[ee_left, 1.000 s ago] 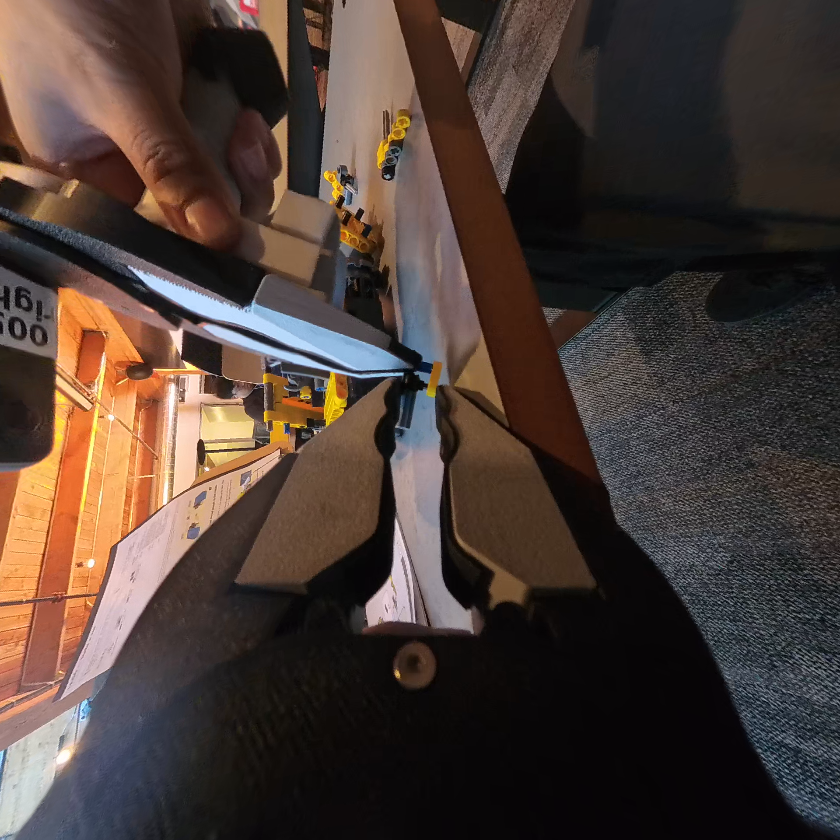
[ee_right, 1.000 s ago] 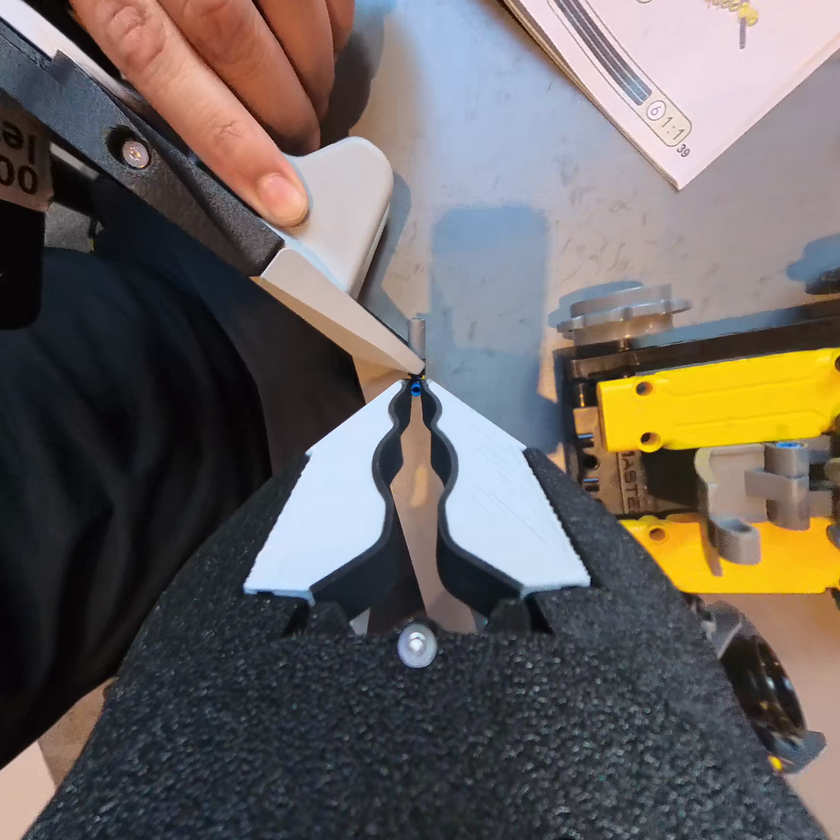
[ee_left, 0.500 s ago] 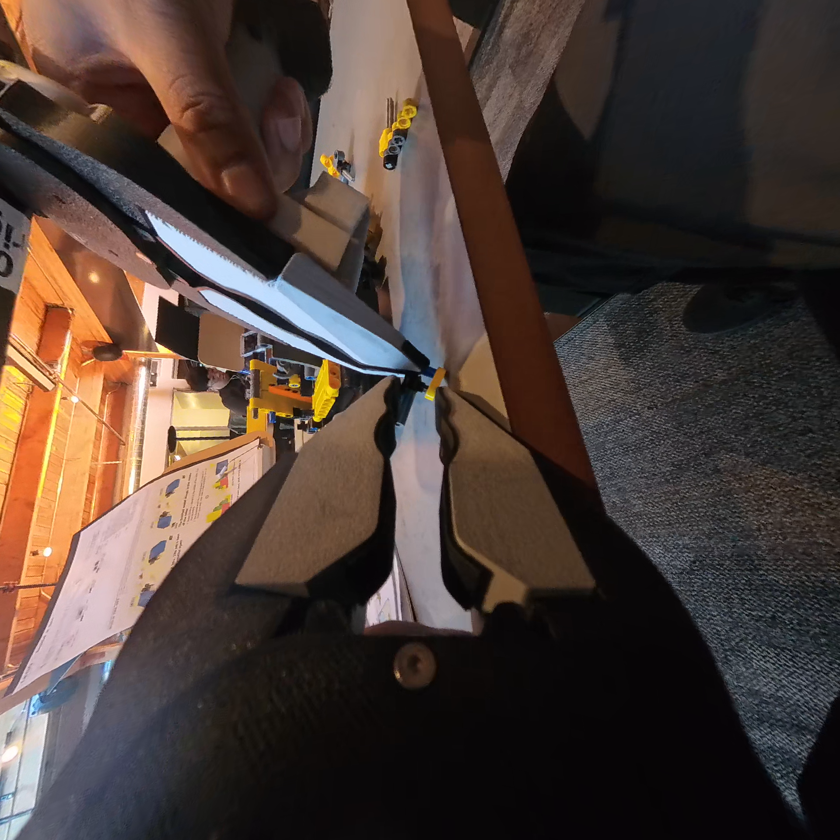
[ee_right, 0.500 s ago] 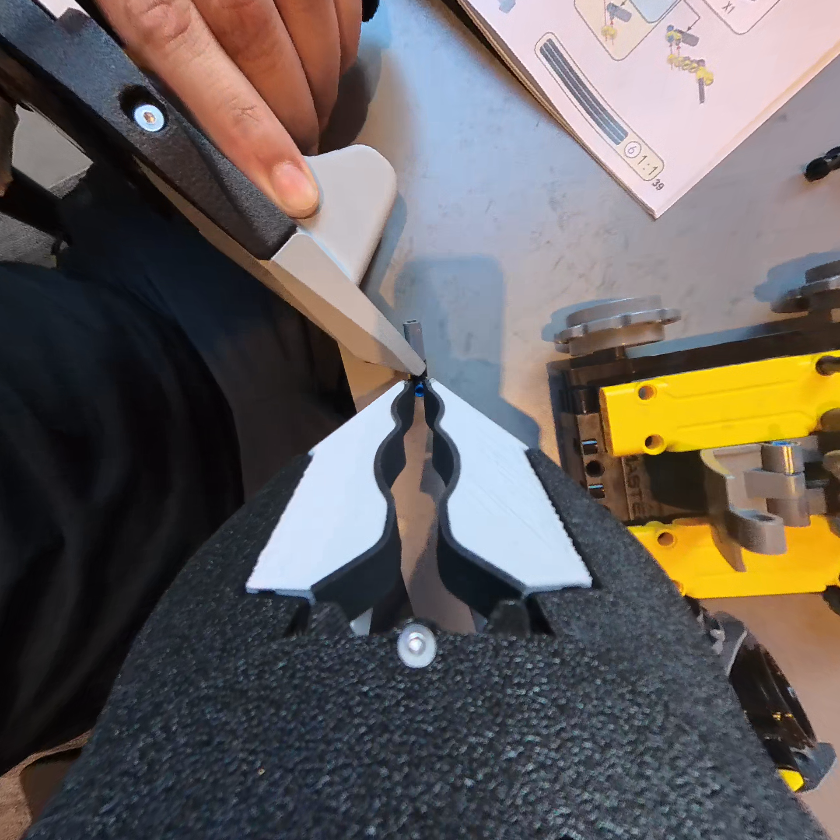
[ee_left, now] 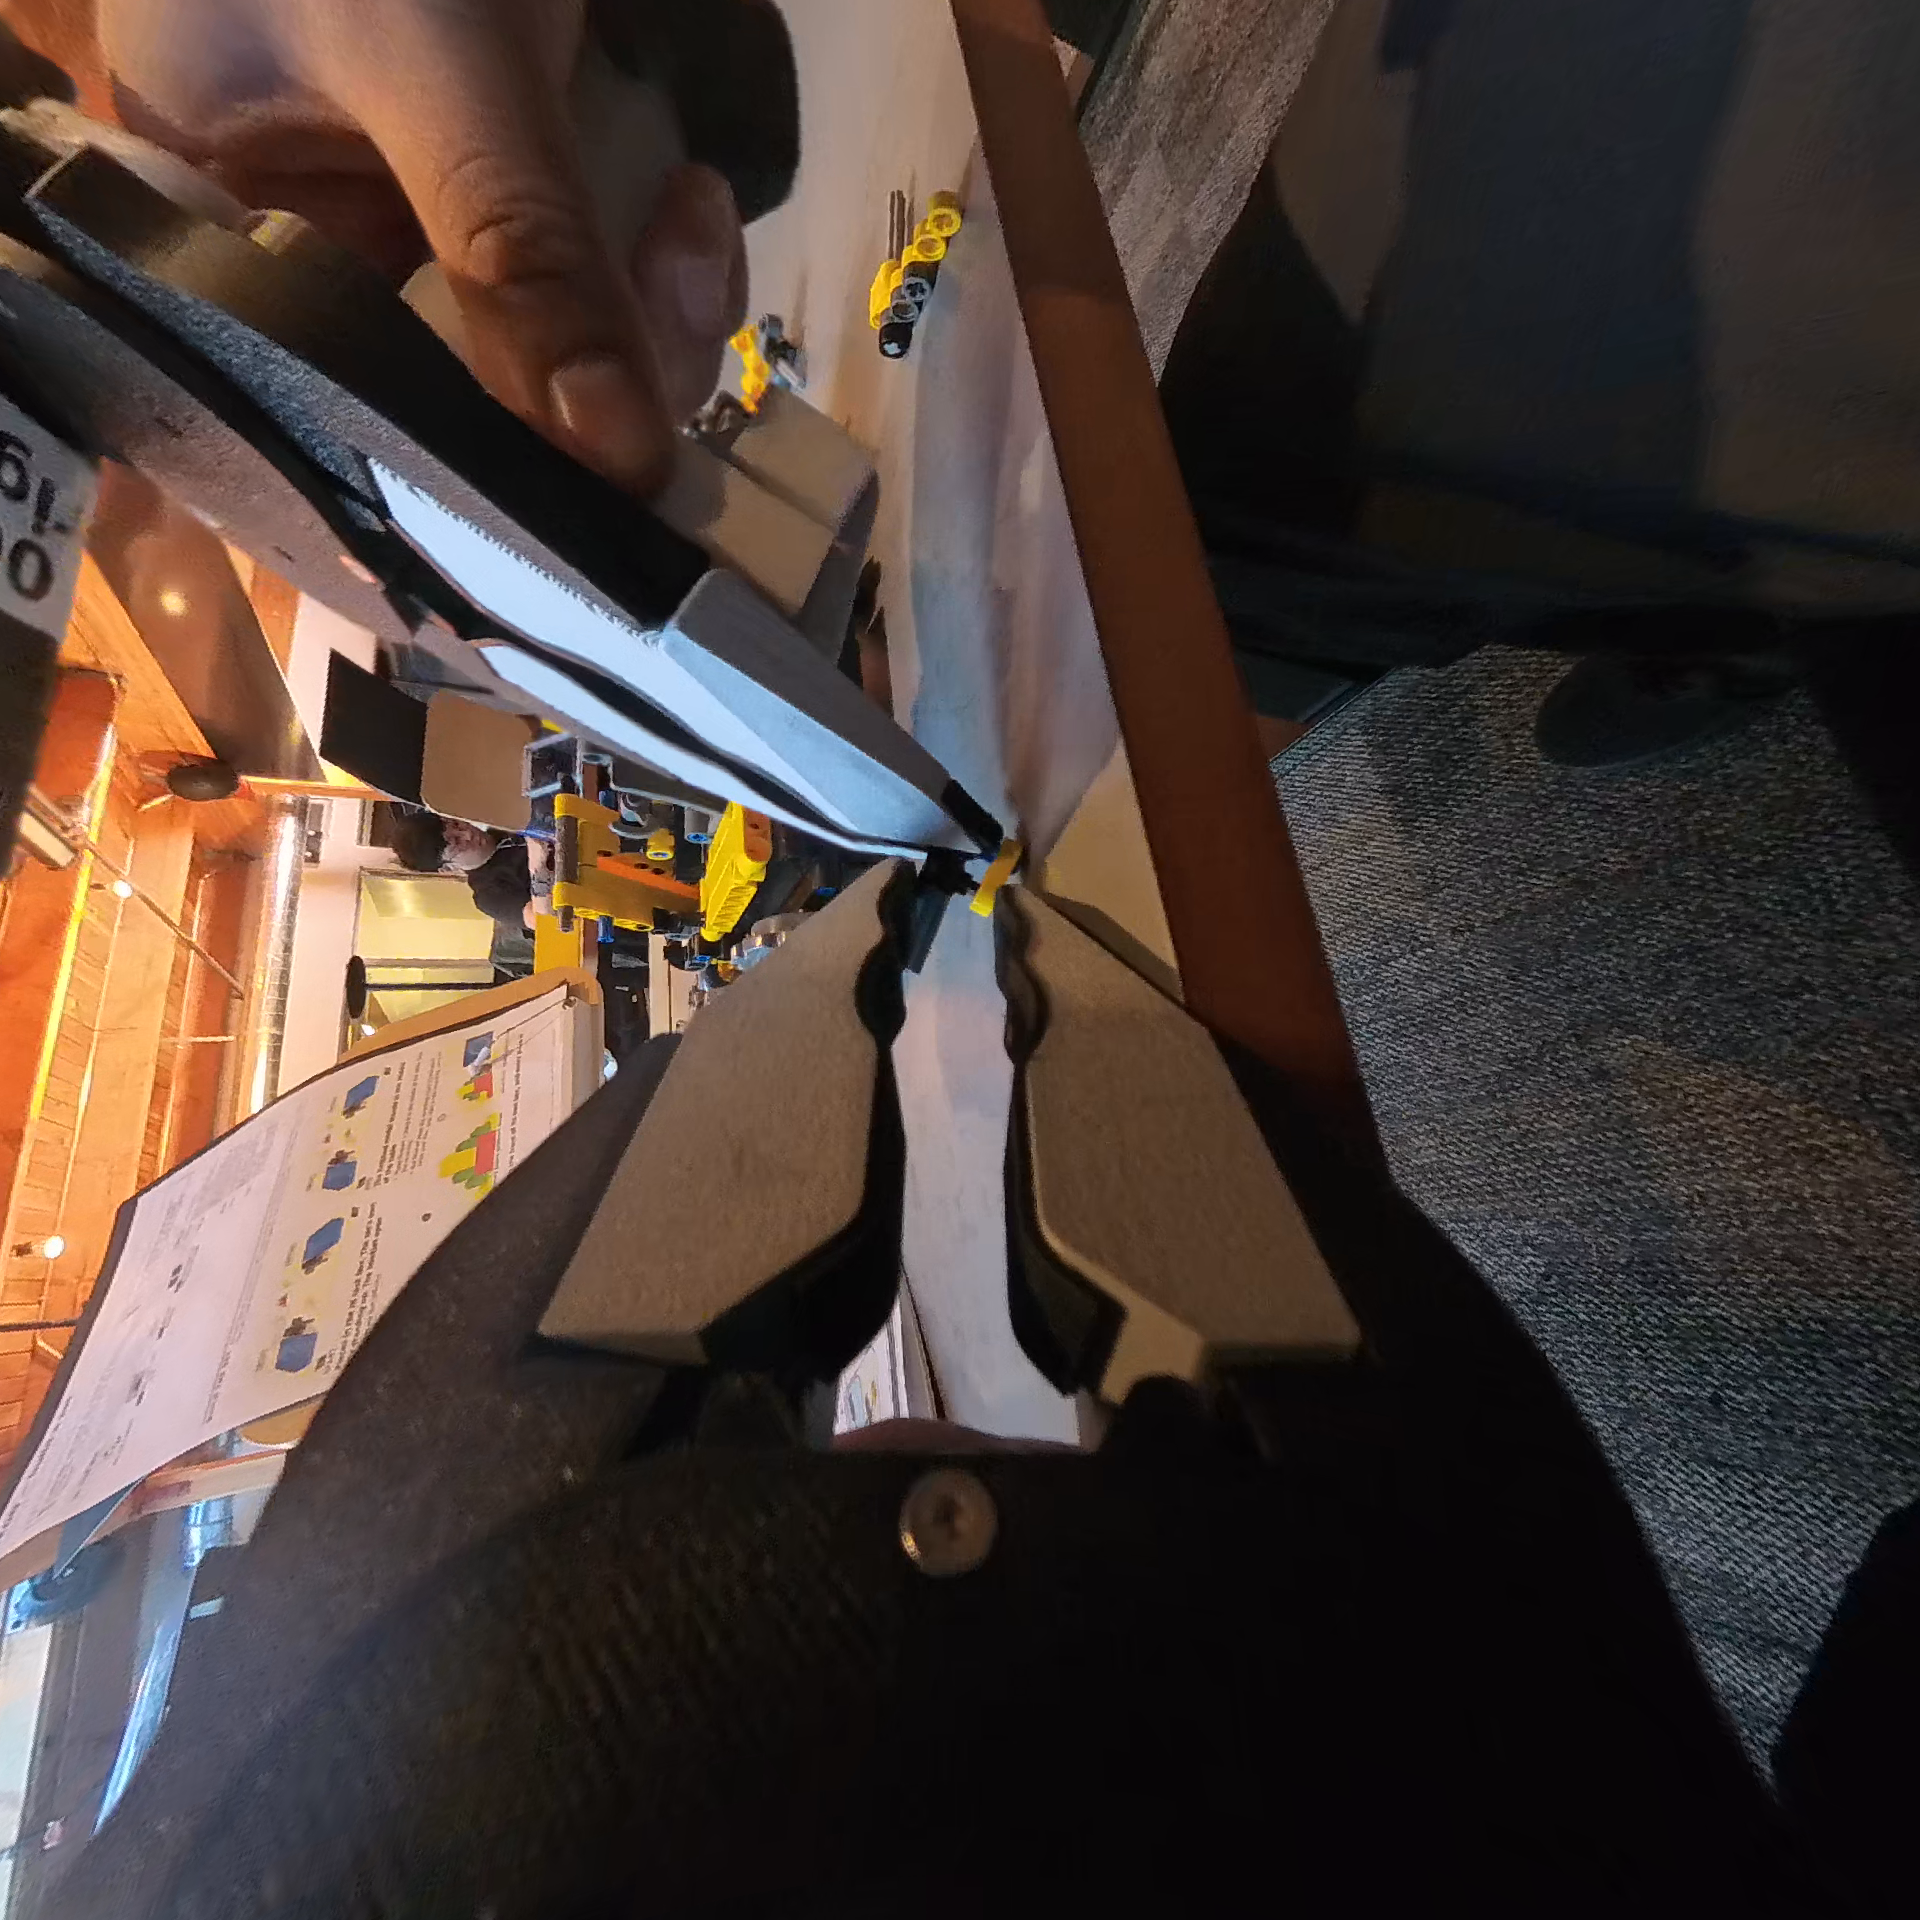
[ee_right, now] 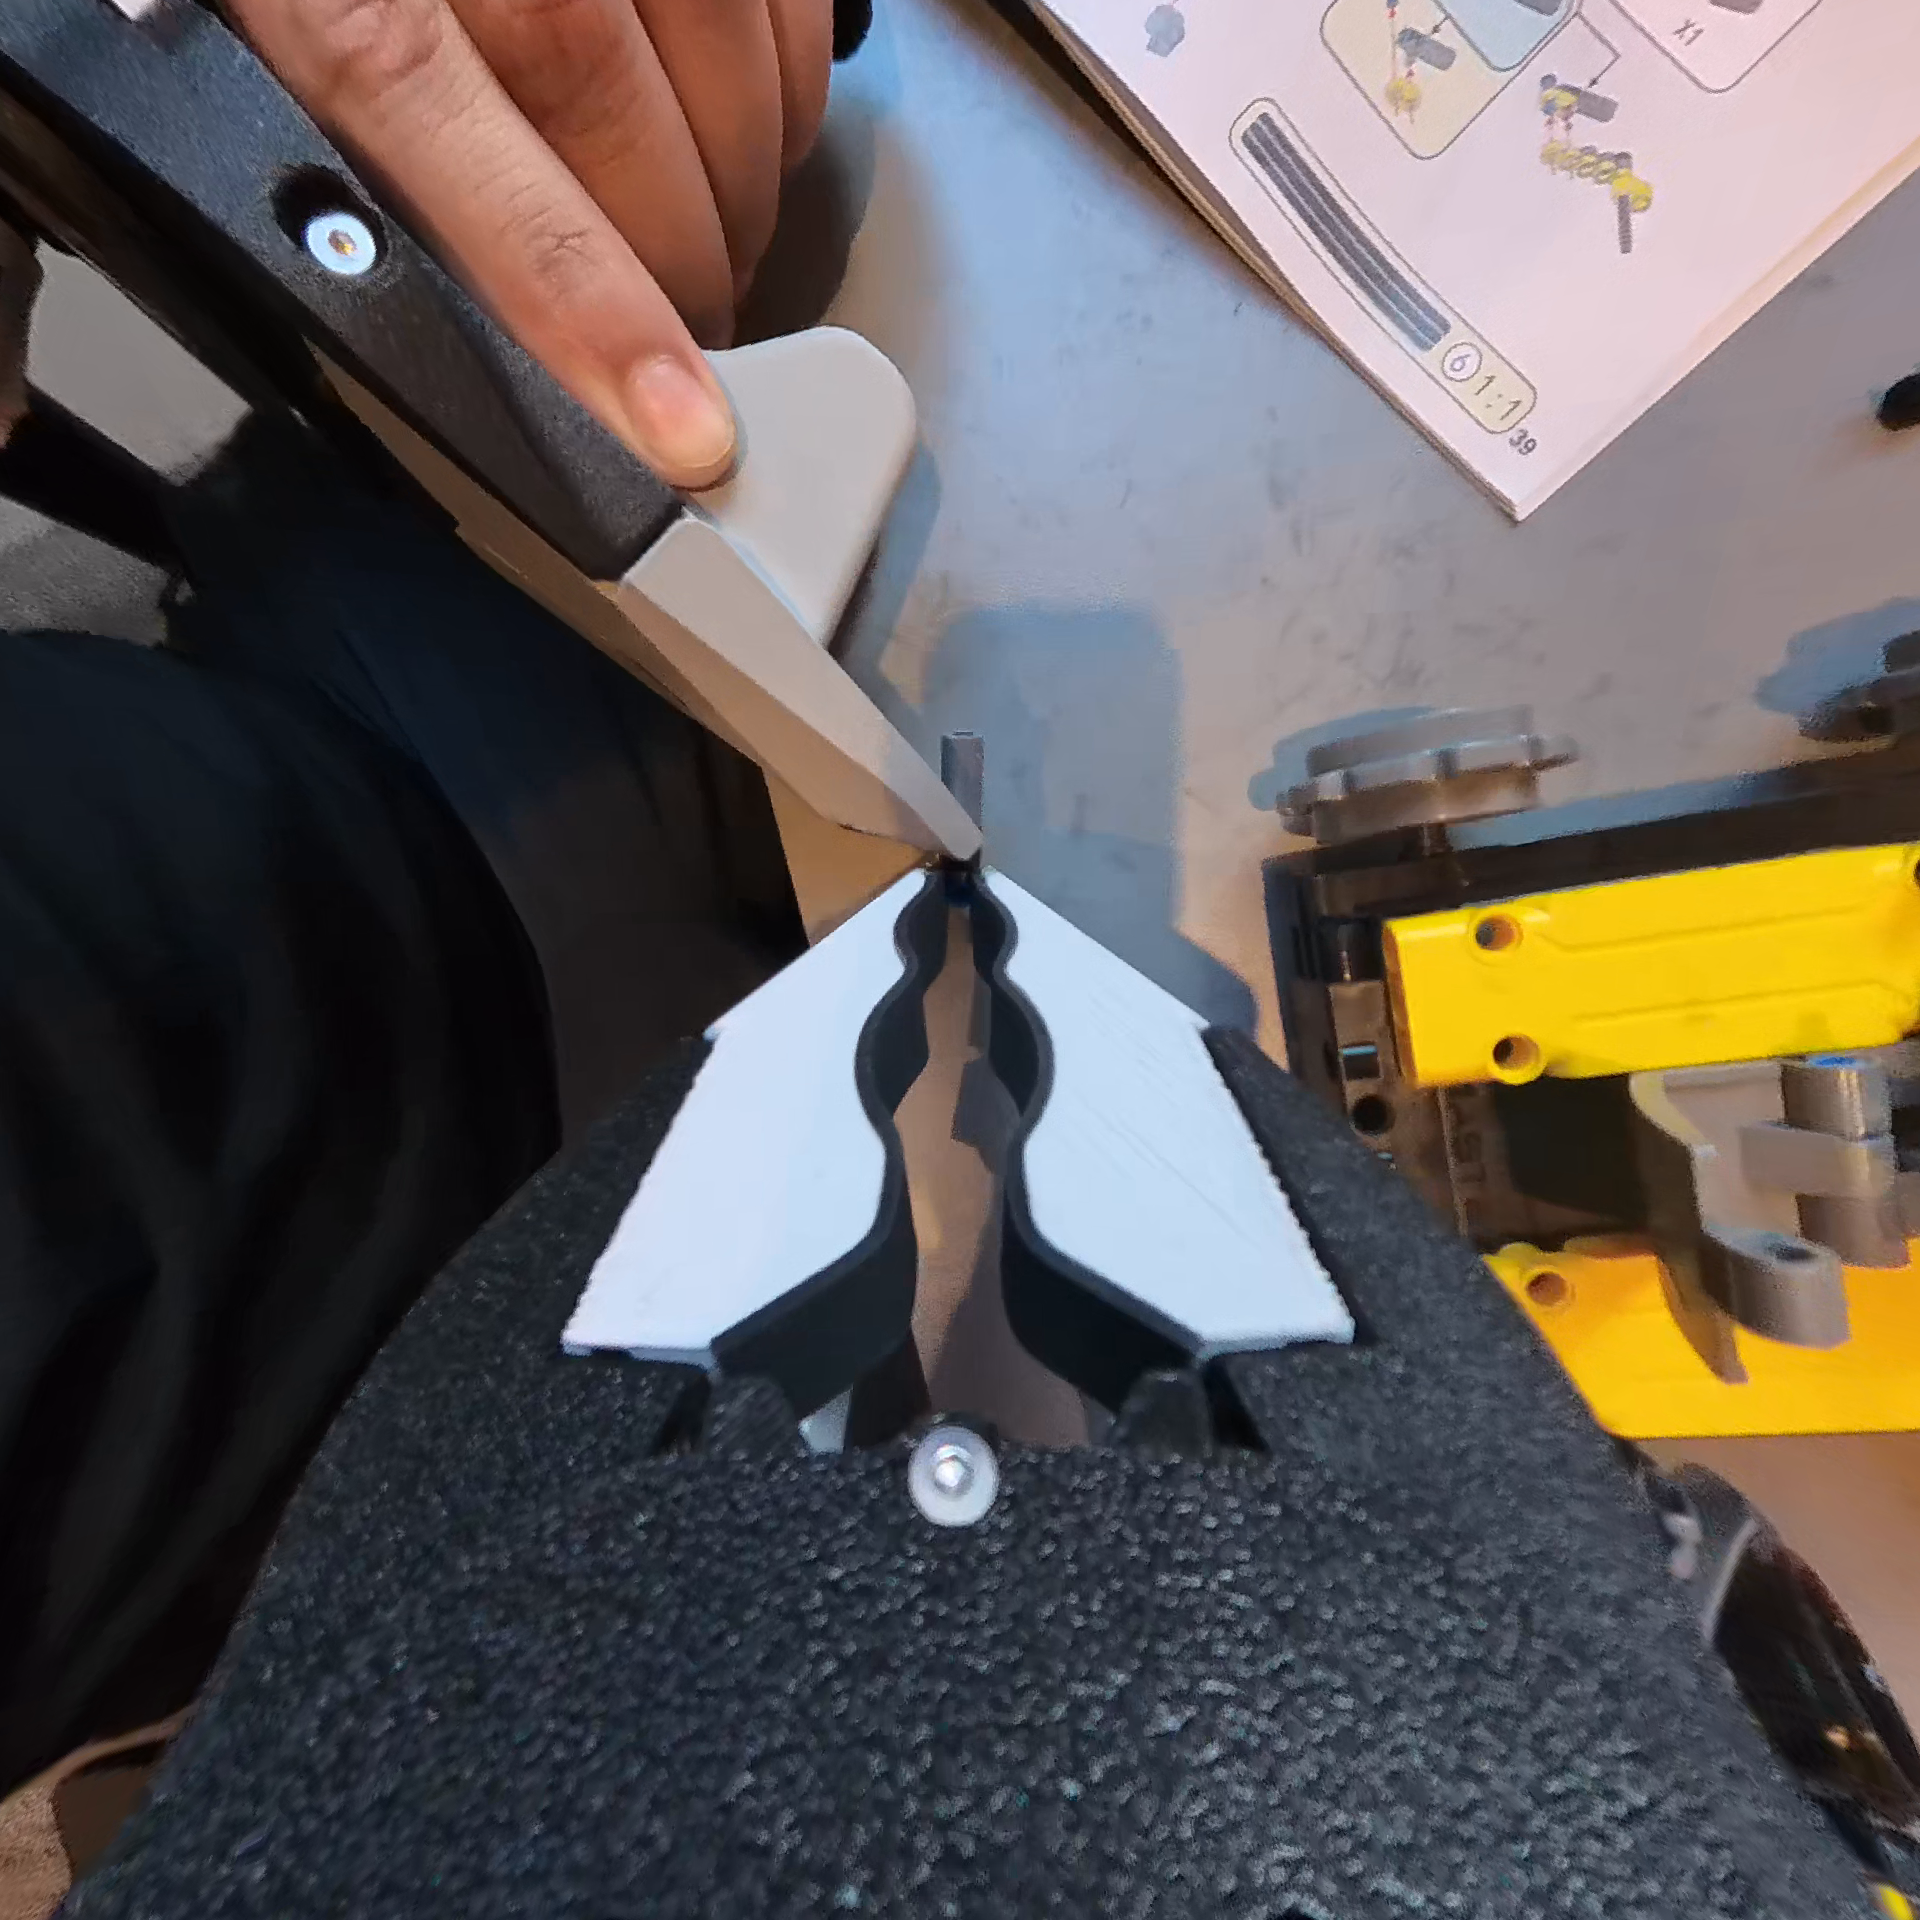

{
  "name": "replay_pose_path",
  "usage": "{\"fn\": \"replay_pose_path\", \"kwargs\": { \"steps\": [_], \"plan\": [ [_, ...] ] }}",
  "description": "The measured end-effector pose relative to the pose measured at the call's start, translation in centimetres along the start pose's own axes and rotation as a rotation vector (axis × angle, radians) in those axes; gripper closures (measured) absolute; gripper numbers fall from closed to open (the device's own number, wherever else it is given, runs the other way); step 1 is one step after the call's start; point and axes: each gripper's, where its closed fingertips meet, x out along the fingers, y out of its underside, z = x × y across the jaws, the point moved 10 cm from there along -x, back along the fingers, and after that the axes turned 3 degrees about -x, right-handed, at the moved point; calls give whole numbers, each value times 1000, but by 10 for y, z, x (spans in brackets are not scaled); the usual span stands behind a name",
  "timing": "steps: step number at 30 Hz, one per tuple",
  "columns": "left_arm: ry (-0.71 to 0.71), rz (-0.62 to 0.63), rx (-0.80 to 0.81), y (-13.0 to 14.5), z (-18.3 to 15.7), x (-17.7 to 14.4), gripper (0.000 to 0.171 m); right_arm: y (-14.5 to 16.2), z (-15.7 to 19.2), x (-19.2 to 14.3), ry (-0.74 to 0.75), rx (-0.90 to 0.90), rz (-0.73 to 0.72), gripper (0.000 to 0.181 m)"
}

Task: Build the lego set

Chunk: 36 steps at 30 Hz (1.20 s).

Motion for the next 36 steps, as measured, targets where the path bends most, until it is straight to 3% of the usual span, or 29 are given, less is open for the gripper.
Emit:
{"fn": "replay_pose_path", "kwargs": {
  "steps": [4,8,15,18,23,26,36],
  "plan": [
    [-26,14,12,1,0,2,157,6,-3,-3,21,52,-114,175],
    [-29,27,-5,2,1,3,158,16,0,-1,55,106,-260,141],
    [-52,10,-87,4,9,1,157,33,11,-10,243,-21,-445,139],
    [-58,1,-129,6,13,-1,157,38,16,-12,258,-86,-483,139],
    [-68,-12,-199,9,19,-2,157,38,21,-15,311,-165,-520,144],
    [-70,-15,-231,11,23,-2,157,41,24,-23,455,-243,-591,154],
    [-72,-56,-395,19,37,-5,158,39,28,-23,439,-285,-633,148]
  ]
}}
